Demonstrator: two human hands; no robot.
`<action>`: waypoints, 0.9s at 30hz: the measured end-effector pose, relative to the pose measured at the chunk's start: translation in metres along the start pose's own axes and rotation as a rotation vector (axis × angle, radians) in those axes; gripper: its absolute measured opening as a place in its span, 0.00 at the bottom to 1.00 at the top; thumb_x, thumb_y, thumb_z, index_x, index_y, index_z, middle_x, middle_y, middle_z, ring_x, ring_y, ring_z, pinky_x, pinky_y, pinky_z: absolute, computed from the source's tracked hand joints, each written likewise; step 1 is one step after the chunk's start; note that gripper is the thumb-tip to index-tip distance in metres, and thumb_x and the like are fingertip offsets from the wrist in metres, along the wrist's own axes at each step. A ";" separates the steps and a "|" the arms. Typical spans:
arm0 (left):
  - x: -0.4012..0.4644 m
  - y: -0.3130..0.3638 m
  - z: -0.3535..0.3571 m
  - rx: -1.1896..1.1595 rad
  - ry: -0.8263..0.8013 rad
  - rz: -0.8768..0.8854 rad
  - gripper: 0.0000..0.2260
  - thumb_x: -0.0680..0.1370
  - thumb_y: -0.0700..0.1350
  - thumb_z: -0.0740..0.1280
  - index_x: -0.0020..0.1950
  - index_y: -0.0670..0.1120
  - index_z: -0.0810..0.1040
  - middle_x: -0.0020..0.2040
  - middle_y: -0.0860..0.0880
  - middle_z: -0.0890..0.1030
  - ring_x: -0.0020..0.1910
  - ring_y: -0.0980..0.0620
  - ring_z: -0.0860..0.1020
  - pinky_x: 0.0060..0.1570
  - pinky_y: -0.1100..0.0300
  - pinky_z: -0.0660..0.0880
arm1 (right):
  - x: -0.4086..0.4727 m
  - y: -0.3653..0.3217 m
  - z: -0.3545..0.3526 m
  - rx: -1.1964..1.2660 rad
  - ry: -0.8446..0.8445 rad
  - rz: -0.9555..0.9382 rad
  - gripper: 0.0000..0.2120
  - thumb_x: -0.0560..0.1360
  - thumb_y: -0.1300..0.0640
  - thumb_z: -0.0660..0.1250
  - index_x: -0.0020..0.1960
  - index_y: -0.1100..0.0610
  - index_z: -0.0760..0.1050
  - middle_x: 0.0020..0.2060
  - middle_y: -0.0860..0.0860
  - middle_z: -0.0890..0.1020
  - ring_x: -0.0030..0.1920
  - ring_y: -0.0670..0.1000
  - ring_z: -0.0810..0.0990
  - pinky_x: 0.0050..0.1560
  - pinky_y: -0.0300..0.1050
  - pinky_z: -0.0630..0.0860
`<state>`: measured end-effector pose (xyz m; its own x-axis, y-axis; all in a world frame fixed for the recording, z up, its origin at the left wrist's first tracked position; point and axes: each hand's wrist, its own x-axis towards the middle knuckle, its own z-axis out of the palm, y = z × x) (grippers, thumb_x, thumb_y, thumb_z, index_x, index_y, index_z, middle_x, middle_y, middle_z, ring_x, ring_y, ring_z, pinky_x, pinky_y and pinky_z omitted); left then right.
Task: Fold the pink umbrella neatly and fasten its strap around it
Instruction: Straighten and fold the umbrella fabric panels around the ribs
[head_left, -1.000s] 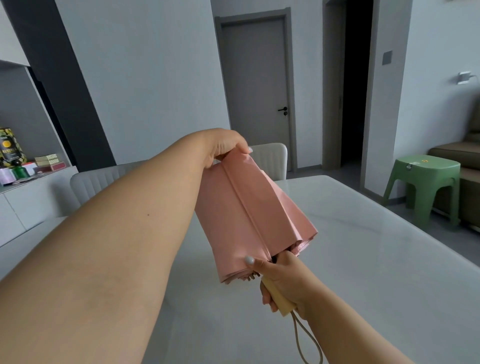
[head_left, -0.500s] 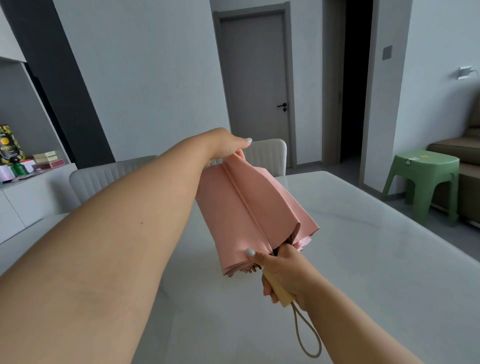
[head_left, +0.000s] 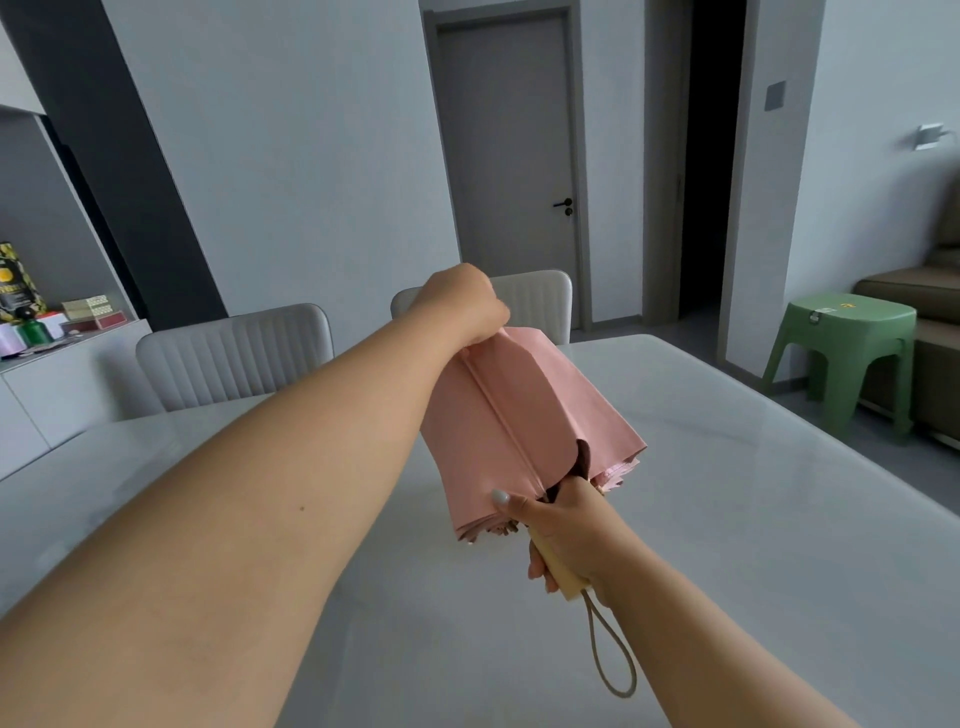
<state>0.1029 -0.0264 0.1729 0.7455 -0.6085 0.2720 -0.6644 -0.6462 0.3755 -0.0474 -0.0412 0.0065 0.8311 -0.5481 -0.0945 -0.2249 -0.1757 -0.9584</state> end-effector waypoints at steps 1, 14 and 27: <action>0.001 -0.001 0.001 -0.028 0.027 -0.029 0.04 0.65 0.42 0.60 0.36 0.47 0.74 0.36 0.50 0.78 0.34 0.47 0.77 0.43 0.59 0.73 | 0.000 0.000 -0.001 0.012 -0.001 -0.003 0.24 0.74 0.42 0.69 0.54 0.63 0.72 0.23 0.55 0.79 0.19 0.51 0.74 0.22 0.38 0.71; 0.009 -0.049 0.025 -0.832 0.087 -0.232 0.07 0.68 0.35 0.76 0.40 0.44 0.80 0.47 0.42 0.83 0.47 0.44 0.81 0.57 0.48 0.79 | 0.000 0.001 -0.007 0.493 -0.067 -0.035 0.42 0.58 0.24 0.65 0.52 0.60 0.75 0.29 0.61 0.77 0.25 0.56 0.74 0.27 0.43 0.72; -0.014 -0.023 0.039 -0.207 0.143 -0.255 0.18 0.80 0.47 0.61 0.68 0.43 0.73 0.68 0.41 0.70 0.67 0.39 0.69 0.59 0.52 0.70 | -0.001 -0.003 0.001 0.405 0.090 0.097 0.22 0.77 0.44 0.65 0.59 0.61 0.69 0.31 0.60 0.76 0.20 0.52 0.75 0.24 0.42 0.72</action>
<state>0.1052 -0.0208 0.1257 0.8957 -0.3591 0.2622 -0.4419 -0.6533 0.6148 -0.0469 -0.0394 0.0096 0.7641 -0.6187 -0.1827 -0.0668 0.2058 -0.9763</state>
